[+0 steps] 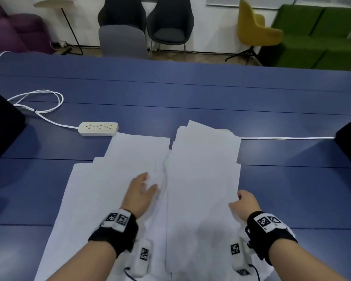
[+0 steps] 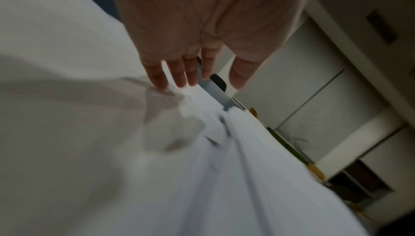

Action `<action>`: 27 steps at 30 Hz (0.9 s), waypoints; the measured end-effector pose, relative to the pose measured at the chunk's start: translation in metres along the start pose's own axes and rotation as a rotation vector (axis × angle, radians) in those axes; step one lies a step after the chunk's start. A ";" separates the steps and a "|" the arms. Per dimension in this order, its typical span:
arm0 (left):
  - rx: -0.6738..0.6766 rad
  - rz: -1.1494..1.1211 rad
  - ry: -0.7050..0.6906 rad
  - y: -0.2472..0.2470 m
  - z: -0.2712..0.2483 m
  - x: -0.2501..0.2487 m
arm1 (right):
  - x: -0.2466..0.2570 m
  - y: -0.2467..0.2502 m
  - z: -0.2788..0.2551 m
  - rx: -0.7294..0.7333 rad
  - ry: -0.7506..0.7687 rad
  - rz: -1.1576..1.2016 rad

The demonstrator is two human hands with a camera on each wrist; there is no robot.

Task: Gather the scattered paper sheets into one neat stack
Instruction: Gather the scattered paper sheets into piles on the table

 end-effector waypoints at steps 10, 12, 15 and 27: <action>-0.471 0.202 0.566 0.184 0.000 0.122 | 0.005 0.014 -0.007 0.052 0.089 0.074; -0.390 0.183 0.543 0.182 0.009 0.122 | 0.004 0.014 -0.008 0.043 0.090 0.109; -0.299 0.159 0.471 0.168 0.019 0.112 | -0.002 0.015 -0.008 0.016 0.098 0.199; -0.216 0.127 0.290 0.087 0.024 0.064 | -0.003 0.014 -0.012 -0.016 0.093 0.222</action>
Point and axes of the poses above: each hand's wrist, its own z-axis towards the middle knuckle, its own y-axis out of the back of the hand, x = y × z, the point moved 8 cm from there along z, towards the middle knuckle, and after that the axes turned 13 degrees about y, right-handed, at the moved point
